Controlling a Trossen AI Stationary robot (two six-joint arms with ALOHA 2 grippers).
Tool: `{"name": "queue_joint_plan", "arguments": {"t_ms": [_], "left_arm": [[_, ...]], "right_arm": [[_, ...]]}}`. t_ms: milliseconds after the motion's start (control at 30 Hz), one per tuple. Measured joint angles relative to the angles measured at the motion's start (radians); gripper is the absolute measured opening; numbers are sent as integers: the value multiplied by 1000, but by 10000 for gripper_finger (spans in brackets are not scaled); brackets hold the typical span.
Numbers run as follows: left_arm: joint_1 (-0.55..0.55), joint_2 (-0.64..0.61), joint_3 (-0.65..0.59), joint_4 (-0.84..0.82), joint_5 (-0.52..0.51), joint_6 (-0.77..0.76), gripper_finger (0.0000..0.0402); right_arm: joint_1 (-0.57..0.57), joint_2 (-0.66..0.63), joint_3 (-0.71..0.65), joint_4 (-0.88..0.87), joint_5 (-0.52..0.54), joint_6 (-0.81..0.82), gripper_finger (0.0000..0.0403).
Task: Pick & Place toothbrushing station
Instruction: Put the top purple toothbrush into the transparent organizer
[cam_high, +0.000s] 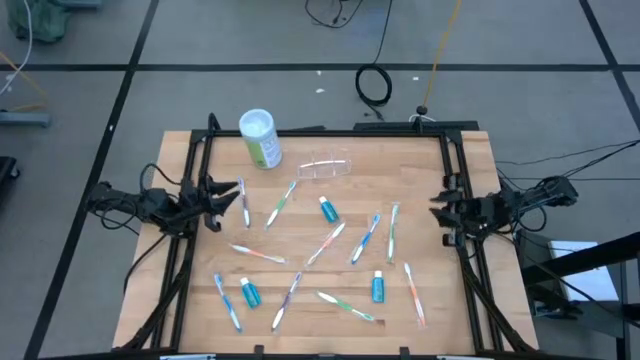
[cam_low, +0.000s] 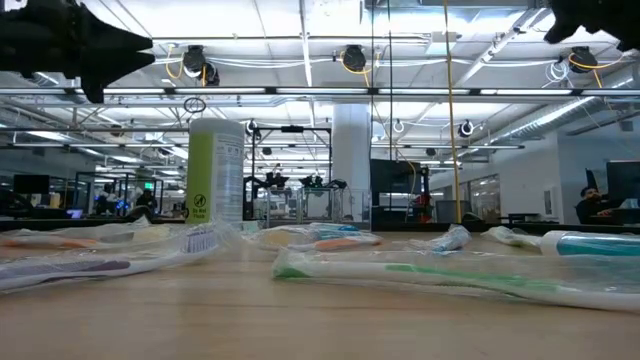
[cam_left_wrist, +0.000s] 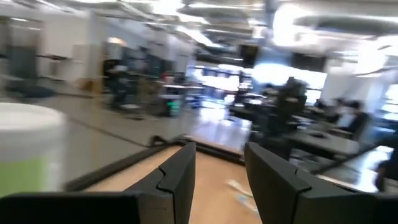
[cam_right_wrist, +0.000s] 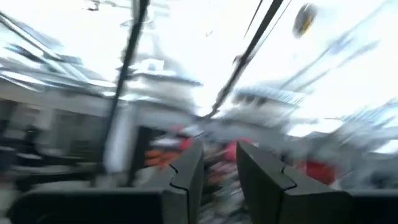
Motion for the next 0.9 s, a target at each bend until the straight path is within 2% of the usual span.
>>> {"name": "queue_joint_plan", "arguments": {"t_ms": [100, 200, 267, 433, 600, 733, 900], "left_arm": [[0, 26, 35, 9, -150, 17, 145], [1, 76, 38, 1, -291, -52, 145], [1, 115, 38, 2, -333, -106, 145], [12, 232, 39, 2, -330, -240, 145], [71, 333, 64, -31, -319, -375, 145], [135, 407, 143, -167, -220, -483, 145], [230, 520, 265, -450, -74, -627, 145]], "right_arm": [[-9, 15, 0, 123, 68, -183, 86], [-37, 47, 0, 215, 37, -217, 86], [-60, 78, 0, 245, 9, -214, 86], [-153, 200, 28, 257, 39, -167, 86], [-290, 393, 104, 239, 39, -70, 86], [-403, 566, 178, 238, 39, -38, 86], [-512, 751, 254, 238, 39, 56, 86]]}}
